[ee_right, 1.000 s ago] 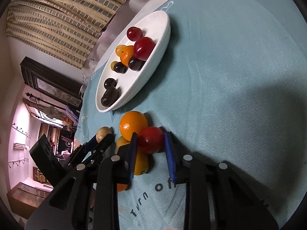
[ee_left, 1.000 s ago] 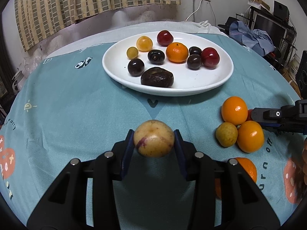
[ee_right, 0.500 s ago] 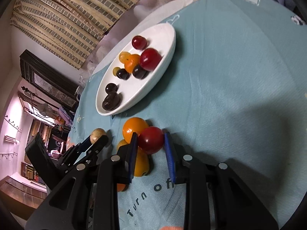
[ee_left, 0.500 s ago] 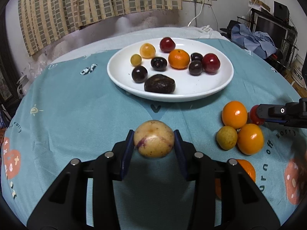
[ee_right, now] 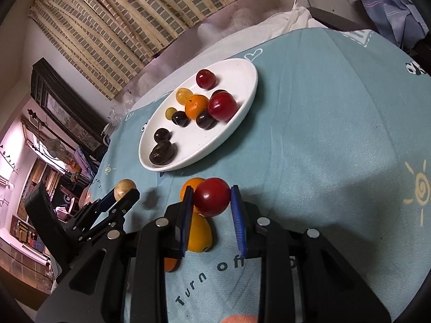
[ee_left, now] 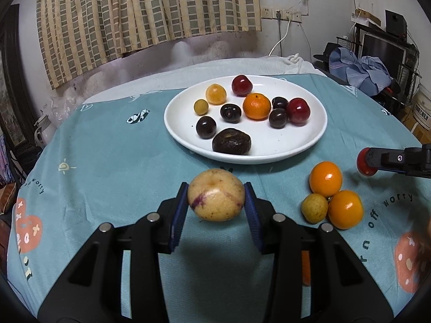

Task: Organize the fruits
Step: 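Grasp a red cherry tomato with the right gripper while the left holds the potato, then place the potato and red tomato on the white plate with both grippers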

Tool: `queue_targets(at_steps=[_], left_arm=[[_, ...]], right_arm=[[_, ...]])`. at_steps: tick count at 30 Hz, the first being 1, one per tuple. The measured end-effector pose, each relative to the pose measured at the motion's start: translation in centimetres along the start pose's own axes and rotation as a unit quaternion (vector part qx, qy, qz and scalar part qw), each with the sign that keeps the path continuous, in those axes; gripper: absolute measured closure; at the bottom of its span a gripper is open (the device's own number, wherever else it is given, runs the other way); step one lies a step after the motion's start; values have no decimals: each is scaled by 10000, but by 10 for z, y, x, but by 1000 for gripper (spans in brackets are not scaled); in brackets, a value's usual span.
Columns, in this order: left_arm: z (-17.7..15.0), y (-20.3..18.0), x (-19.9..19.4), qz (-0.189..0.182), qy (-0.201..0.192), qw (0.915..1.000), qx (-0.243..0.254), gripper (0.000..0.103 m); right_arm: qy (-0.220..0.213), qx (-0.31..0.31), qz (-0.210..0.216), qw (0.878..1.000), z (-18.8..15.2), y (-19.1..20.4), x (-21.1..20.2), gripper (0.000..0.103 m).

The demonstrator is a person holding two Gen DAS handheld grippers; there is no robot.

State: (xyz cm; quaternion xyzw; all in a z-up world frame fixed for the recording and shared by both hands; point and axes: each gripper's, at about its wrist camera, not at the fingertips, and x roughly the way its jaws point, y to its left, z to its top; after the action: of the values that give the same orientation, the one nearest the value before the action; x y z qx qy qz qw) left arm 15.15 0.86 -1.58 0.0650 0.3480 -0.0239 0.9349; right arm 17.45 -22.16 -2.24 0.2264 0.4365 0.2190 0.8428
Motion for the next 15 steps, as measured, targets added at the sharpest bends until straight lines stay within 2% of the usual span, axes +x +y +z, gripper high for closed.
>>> queue_targets(at_steps=[8, 15], left_arm=[[16, 2, -6, -39, -153, 9998, -85, 62], [64, -9, 8, -264, -269, 9992, -138, 62]], right_arm=[[-293, -190, 57, 9994, 9, 13, -15, 75], [-511, -301, 2, 9982, 54, 33, -7, 75]])
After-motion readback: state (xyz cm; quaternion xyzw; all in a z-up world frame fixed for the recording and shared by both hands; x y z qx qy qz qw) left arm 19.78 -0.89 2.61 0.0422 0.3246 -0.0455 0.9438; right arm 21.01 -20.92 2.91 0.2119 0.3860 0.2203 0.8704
